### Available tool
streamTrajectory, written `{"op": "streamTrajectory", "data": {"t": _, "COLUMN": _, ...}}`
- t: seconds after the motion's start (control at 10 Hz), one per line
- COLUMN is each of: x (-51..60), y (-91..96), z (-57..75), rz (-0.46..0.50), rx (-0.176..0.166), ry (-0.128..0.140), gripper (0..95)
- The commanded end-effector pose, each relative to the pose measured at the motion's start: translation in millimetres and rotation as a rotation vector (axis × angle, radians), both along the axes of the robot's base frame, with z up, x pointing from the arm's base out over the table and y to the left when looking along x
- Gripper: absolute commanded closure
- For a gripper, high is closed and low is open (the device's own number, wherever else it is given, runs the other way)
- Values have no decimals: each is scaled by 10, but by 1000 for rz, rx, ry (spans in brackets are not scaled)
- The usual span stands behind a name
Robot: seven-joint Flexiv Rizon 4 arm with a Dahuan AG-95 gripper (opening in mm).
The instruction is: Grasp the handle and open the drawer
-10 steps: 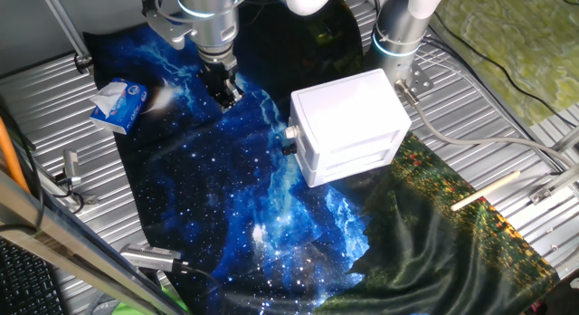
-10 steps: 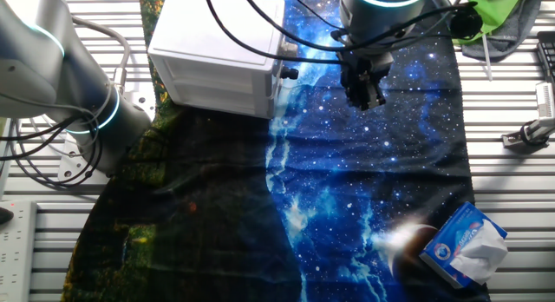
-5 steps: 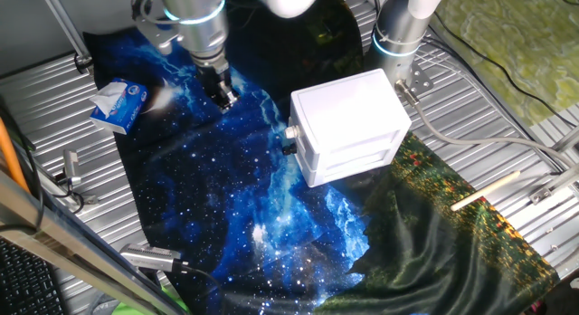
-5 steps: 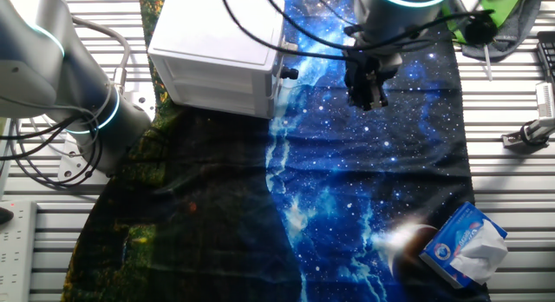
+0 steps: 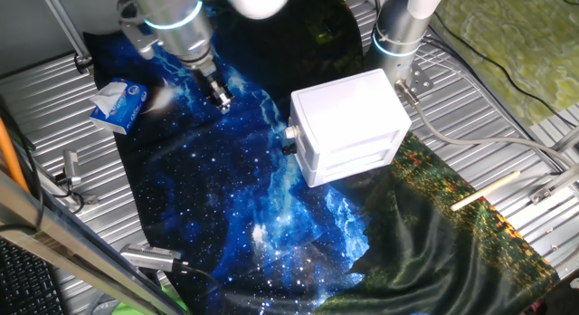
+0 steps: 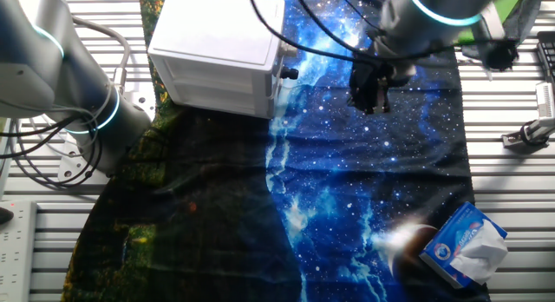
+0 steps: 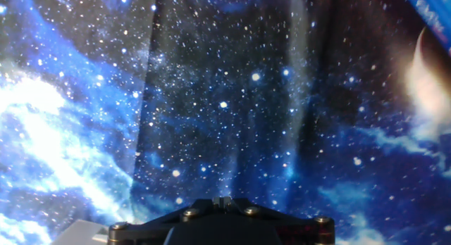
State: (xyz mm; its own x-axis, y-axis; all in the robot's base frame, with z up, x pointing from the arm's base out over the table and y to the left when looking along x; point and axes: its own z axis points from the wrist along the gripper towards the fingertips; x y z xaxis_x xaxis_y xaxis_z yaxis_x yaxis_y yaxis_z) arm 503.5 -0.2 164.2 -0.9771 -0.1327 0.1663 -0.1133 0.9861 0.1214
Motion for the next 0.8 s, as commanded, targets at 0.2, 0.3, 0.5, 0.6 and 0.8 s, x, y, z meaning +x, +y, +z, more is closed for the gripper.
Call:
{"op": "streamTrajectory", "data": {"t": 0.2, "x": 141, "y": -8, "z": -95, "rz": -33, "rx": 32, "ry": 60, "gripper": 950}}
{"op": "streamTrajectory", "data": {"t": 0.3, "x": 152, "y": -8, "z": -94, "rz": -25, "rx": 31, "ry": 59, "gripper": 950}}
{"op": "streamTrajectory", "data": {"t": 0.5, "x": 171, "y": -8, "z": -96, "rz": -20, "rx": 35, "ry": 58, "gripper": 950}}
{"op": "streamTrajectory", "data": {"t": 0.6, "x": 208, "y": -11, "z": -96, "rz": -26, "rx": 38, "ry": 57, "gripper": 950}}
{"op": "streamTrajectory", "data": {"t": 0.8, "x": 468, "y": -18, "z": -64, "rz": -63, "rx": 29, "ry": 78, "gripper": 950}}
